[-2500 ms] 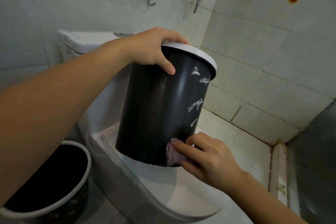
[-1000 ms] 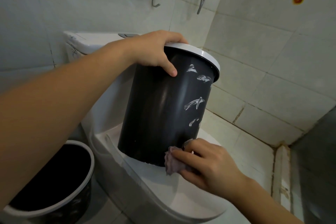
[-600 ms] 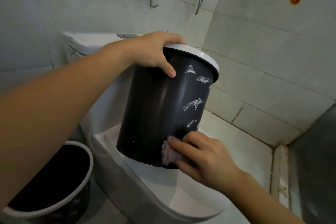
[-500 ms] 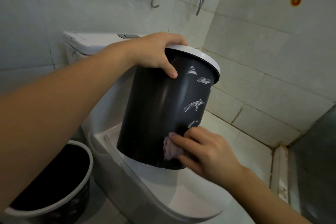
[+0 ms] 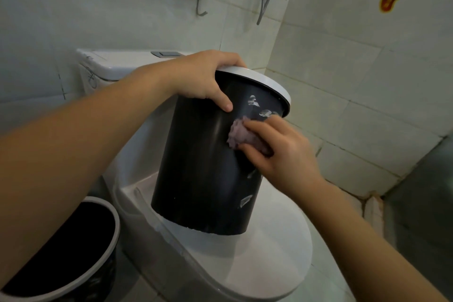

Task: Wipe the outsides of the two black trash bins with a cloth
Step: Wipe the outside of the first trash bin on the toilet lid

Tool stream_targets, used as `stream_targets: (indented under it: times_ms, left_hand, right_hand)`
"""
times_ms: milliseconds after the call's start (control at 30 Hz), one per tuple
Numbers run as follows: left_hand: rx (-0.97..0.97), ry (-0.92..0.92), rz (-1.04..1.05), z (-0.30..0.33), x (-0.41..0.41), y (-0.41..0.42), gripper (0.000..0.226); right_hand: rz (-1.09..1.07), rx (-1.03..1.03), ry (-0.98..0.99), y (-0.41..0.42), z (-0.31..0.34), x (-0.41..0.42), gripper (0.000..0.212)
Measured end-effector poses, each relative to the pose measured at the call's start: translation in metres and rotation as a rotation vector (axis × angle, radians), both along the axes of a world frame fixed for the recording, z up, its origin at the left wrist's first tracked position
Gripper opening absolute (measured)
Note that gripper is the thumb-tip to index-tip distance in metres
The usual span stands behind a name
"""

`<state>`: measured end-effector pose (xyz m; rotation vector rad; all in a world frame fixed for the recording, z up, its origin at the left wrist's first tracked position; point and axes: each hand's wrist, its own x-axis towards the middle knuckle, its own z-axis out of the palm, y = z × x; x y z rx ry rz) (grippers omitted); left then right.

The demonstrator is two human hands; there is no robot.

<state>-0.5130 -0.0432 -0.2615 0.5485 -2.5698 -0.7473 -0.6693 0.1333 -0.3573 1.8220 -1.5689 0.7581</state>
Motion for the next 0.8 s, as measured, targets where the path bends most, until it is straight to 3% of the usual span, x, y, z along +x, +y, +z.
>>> stream_targets:
  times_ms: [133,367,800]
  left_hand:
    - [0.004,0.009,0.002,-0.001,-0.001,0.001,0.065]
    - [-0.022,-0.008,-0.01,0.0,-0.003,0.003,0.066]
    - [-0.003,-0.018,-0.007,0.001,0.001,0.004,0.064]
  right_hand:
    - [-0.003,-0.003,0.023,0.002,-0.002,-0.002,0.036]
    - [-0.162,-0.113,-0.145,-0.028,0.039,-0.001,0.033]
    - [-0.088,-0.069,-0.165,-0.016,0.033,-0.014,0.034]
